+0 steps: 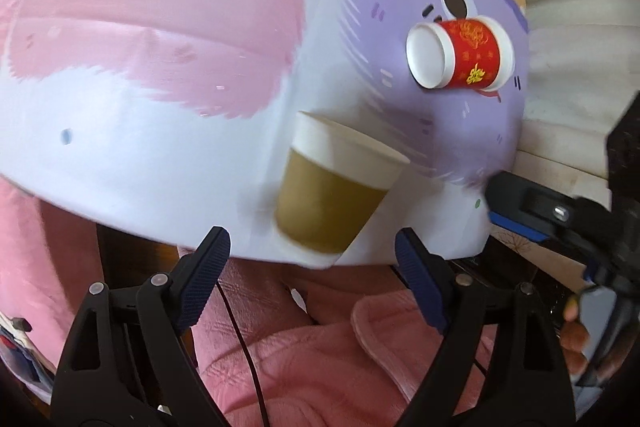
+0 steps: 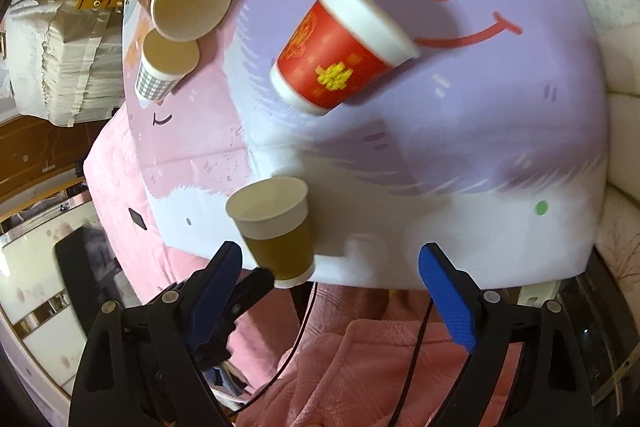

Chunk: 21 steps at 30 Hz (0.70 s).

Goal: Flip cup upright
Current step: 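Rotate the right tool to turn the kraft cup opening upward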

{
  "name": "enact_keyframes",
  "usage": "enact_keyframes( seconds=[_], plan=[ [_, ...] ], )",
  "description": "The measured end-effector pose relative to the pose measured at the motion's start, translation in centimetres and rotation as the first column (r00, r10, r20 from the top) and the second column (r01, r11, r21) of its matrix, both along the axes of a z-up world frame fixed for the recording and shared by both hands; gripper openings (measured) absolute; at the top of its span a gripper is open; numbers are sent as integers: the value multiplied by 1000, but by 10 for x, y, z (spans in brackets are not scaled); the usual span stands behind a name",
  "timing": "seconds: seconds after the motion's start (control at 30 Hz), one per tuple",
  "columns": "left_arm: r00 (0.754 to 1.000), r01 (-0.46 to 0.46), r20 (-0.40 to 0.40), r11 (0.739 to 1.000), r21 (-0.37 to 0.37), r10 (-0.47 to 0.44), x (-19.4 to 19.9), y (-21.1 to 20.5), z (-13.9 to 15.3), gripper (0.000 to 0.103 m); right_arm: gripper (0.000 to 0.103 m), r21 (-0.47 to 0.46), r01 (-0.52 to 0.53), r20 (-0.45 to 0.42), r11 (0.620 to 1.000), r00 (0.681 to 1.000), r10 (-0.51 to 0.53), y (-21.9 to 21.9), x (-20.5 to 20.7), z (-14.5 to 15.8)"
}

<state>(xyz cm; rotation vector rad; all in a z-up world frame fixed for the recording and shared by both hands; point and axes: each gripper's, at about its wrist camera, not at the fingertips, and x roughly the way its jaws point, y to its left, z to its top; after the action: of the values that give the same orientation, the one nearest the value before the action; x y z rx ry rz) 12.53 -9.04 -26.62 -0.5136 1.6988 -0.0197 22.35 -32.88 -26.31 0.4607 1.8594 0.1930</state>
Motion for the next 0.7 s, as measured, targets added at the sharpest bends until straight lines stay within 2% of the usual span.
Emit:
enact_keyframes(
  seconds=[0.13,0.27,0.37,0.57,0.7],
  plan=[
    [998,-43,39,999,2,42,-13,21,20,83,91,28,29,-17,999,999,-28,18,-7,-6],
    [997,-44,62,999,32,42,-22,56,39,83,91,27,56,-4,998,998,-56,42,-14,-10],
    [999,-29,43,998,55,26,-27,79,43,83,91,-24,71,32,997,997,-70,58,-20,-13],
    [998,60,16,994,96,-62,-37,115,43,83,91,-149,156,81,976,986,-146,67,-38,-28],
    [992,127,6,985,114,-129,-45,129,37,83,91,-188,220,115,957,973,-200,67,-49,-36]
  ],
)
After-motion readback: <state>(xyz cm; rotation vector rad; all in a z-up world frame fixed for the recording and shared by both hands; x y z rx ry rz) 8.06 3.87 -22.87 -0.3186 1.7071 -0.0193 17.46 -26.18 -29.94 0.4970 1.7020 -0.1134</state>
